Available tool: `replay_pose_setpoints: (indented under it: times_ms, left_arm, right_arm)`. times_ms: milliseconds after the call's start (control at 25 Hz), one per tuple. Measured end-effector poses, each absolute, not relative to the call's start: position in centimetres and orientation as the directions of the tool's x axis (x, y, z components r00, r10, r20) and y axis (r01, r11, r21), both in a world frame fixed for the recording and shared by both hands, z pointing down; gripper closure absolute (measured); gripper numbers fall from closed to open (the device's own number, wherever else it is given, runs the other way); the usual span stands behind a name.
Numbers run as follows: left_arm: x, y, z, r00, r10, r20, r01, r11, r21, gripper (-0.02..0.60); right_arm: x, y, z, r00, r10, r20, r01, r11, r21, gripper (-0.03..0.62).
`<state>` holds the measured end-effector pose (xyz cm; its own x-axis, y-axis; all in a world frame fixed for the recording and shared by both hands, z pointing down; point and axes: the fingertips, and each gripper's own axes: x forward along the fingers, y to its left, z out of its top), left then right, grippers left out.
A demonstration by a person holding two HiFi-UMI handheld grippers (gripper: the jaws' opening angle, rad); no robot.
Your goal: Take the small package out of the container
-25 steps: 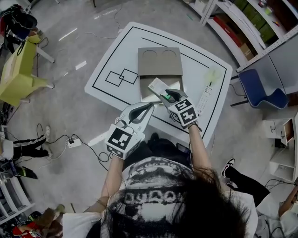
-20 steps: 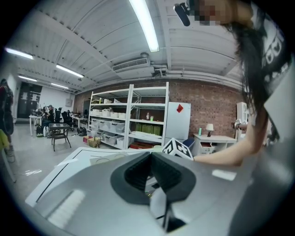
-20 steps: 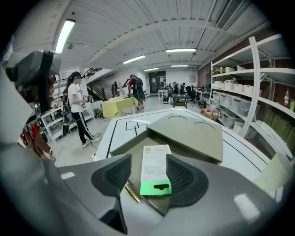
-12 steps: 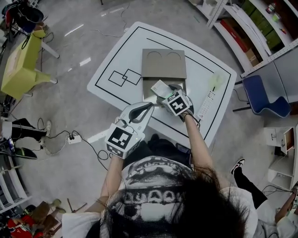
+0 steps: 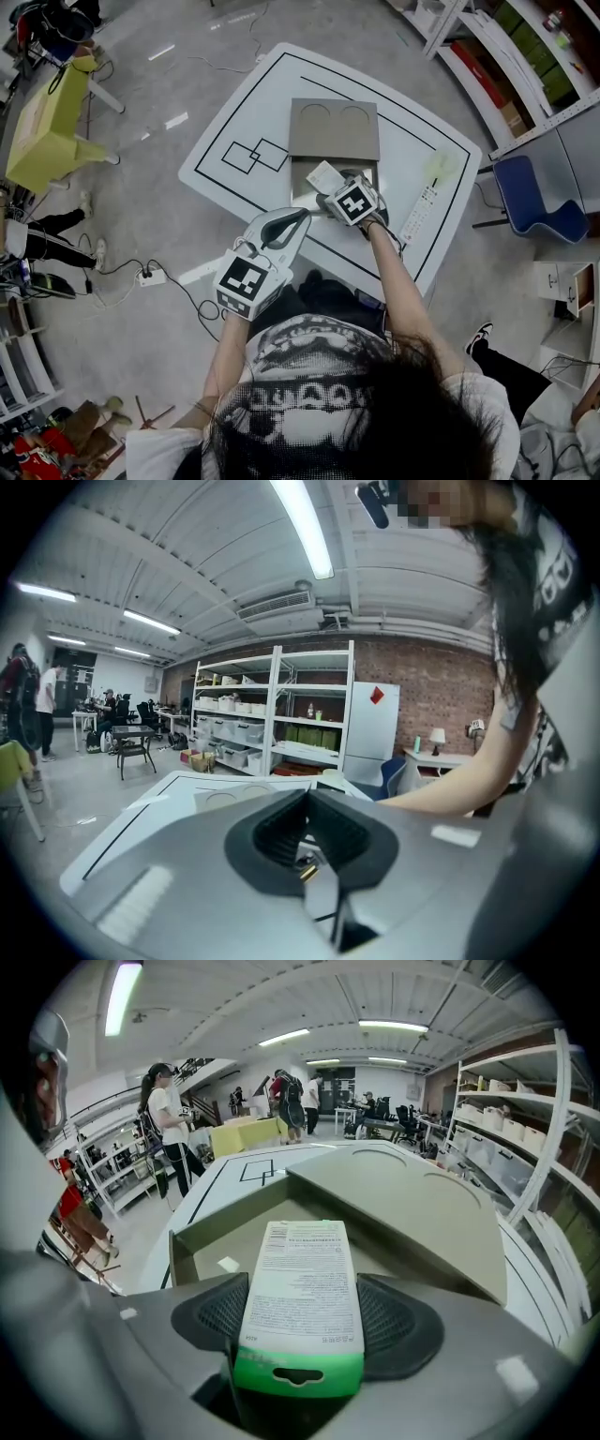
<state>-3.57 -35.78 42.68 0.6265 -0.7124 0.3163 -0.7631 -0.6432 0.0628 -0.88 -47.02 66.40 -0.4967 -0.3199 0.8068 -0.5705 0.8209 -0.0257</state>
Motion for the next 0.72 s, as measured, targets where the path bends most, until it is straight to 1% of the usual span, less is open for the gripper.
replay_pose_setpoints:
  times_ms: [120,320,720]
  left_arm:
    - [-3.6,-35.8,42.9,0.623,-0.713,0.322,-0.765,-0.64,0.064,0.581]
    - [-3.8,-35.6,42.8,0.621,-0.712,0.327,-0.766,-0.64,0.061,0.581]
    - [-4.9,-34.8,42.7,0.611,-0.721,0.327,-0.776,-0.628,0.064,0.581]
  right_arm:
    - [-0.9,-47.0,66.5,-0.51,-0.316,0.8,-0.564,0.825,-0.034,0.23]
    - [-0.7,-47.5,65.9,-0.495,-0.376,0.783,-0.564,0.825,0.039,0.232]
    - [-1.3,-46.5,60.5,-0.545,-0.45,0.707,-0.559,0.824,0.095,0.232]
